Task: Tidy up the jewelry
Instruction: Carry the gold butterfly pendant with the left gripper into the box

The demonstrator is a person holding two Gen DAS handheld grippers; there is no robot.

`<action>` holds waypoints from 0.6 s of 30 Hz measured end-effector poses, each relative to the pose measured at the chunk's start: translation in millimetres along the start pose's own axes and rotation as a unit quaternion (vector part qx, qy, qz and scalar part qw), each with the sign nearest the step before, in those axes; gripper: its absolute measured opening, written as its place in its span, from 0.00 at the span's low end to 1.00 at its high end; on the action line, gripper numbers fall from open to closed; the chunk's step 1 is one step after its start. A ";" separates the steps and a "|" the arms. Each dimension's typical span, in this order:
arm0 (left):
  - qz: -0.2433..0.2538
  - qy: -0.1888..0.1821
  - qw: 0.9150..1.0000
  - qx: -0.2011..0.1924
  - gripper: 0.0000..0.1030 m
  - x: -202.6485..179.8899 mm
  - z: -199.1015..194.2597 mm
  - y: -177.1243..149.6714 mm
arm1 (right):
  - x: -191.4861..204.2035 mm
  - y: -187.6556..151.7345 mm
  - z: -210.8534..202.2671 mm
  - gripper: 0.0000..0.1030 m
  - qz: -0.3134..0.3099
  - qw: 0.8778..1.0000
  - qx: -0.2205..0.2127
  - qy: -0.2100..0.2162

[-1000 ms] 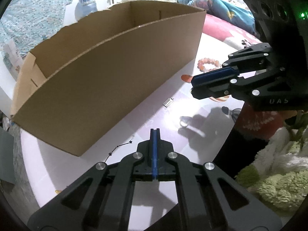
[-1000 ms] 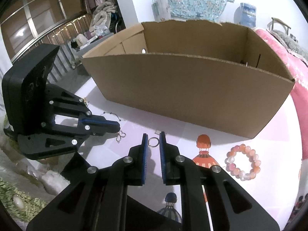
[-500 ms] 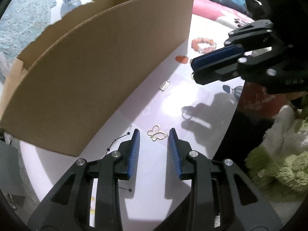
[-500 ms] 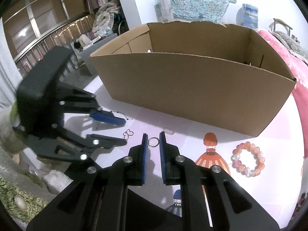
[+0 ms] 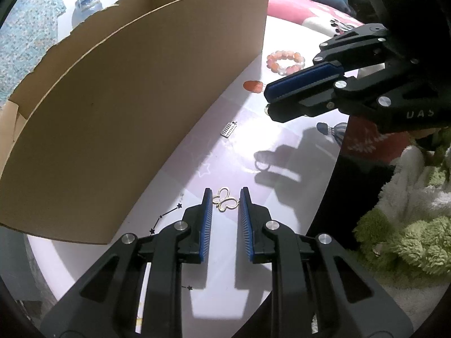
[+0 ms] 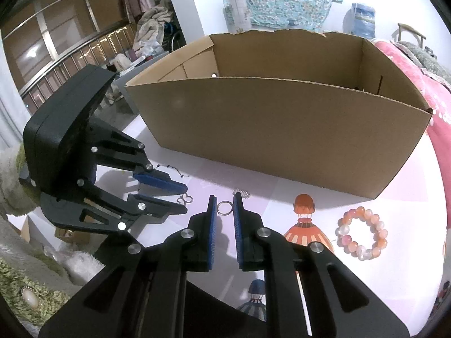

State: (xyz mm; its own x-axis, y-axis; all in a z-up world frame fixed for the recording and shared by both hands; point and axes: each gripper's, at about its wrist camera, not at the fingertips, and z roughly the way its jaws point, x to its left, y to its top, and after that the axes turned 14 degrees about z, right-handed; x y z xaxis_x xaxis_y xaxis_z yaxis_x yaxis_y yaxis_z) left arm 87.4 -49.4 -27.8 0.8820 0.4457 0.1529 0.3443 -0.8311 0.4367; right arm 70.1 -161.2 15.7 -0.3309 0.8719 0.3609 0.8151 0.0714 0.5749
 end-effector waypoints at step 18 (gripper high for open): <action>-0.026 0.044 0.994 -0.099 0.18 1.9 -92.3 7.6 | 15.9 24.9 -49.4 0.11 -0.016 0.998 -0.058 0.020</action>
State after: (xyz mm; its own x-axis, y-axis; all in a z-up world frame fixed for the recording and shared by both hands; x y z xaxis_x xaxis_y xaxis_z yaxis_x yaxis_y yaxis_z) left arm 62.0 -24.2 57.7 0.8303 0.5208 0.1983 0.3111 -0.7284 0.6105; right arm 61.6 -169.5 72.0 -0.3768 0.8500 0.3682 0.7438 0.0408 0.6671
